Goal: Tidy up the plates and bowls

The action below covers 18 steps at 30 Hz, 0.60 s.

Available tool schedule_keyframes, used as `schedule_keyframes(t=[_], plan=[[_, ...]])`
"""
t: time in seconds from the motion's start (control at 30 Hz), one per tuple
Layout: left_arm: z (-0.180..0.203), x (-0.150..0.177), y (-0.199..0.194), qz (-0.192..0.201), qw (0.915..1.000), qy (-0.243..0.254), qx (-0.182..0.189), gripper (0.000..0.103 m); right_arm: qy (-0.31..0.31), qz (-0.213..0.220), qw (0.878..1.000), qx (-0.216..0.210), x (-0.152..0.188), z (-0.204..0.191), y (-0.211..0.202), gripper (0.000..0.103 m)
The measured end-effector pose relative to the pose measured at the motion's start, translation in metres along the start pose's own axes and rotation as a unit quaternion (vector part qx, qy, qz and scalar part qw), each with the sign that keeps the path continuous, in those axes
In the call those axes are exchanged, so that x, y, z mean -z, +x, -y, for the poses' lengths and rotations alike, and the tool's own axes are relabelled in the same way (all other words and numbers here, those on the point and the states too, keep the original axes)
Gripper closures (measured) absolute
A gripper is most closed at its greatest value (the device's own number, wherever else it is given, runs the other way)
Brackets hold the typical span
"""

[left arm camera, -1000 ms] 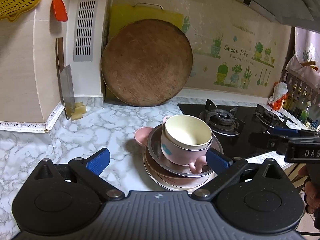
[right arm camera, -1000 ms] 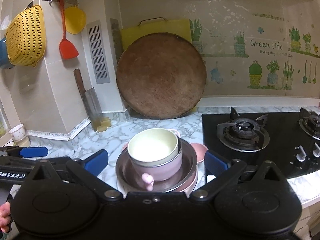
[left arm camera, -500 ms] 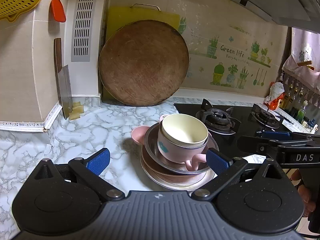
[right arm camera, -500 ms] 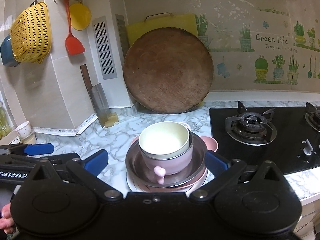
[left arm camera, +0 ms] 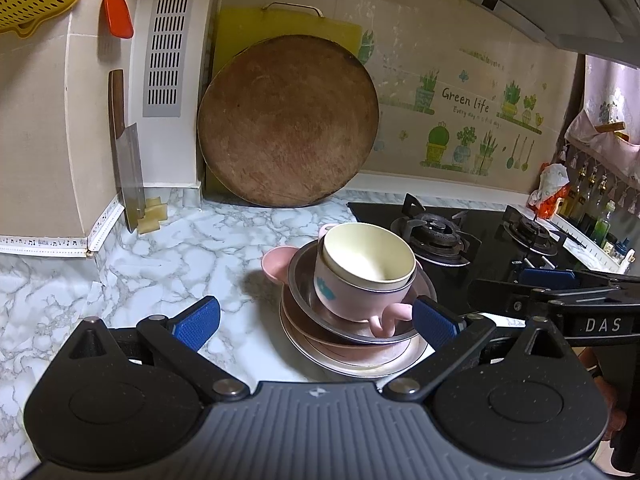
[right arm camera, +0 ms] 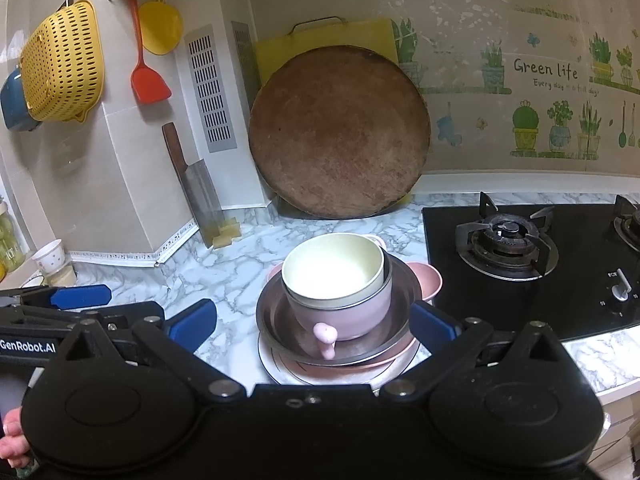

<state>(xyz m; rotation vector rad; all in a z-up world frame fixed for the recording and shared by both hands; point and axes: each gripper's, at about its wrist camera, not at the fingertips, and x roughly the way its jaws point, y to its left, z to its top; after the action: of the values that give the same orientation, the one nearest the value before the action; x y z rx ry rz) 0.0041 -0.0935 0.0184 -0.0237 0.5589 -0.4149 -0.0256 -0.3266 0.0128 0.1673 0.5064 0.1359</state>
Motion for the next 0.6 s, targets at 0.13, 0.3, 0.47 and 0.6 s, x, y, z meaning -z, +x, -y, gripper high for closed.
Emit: schedule_keyframes(t=[0.13,0.3,0.47,0.6], plan=[[0.001,-0.001,0.001,-0.002,1.0,0.003,-0.001,0.0,0.003,-0.003,1.0,0.0,0.001,0.0,0.001,0.0],[0.004,0.0,0.004,-0.009,0.9999,0.006,-0.003,0.0,0.004,-0.007,1.0,0.003,0.002,0.0,0.001,0.0],[0.004,0.002,0.009,-0.023,0.9997,0.001,0.005,0.0,0.009,-0.012,1.0,0.005,0.003,0.002,0.001,0.0],[0.004,0.003,0.011,-0.029,0.9996,-0.005,0.007,0.0,0.012,-0.017,1.0,0.006,0.005,0.003,0.001,0.0]])
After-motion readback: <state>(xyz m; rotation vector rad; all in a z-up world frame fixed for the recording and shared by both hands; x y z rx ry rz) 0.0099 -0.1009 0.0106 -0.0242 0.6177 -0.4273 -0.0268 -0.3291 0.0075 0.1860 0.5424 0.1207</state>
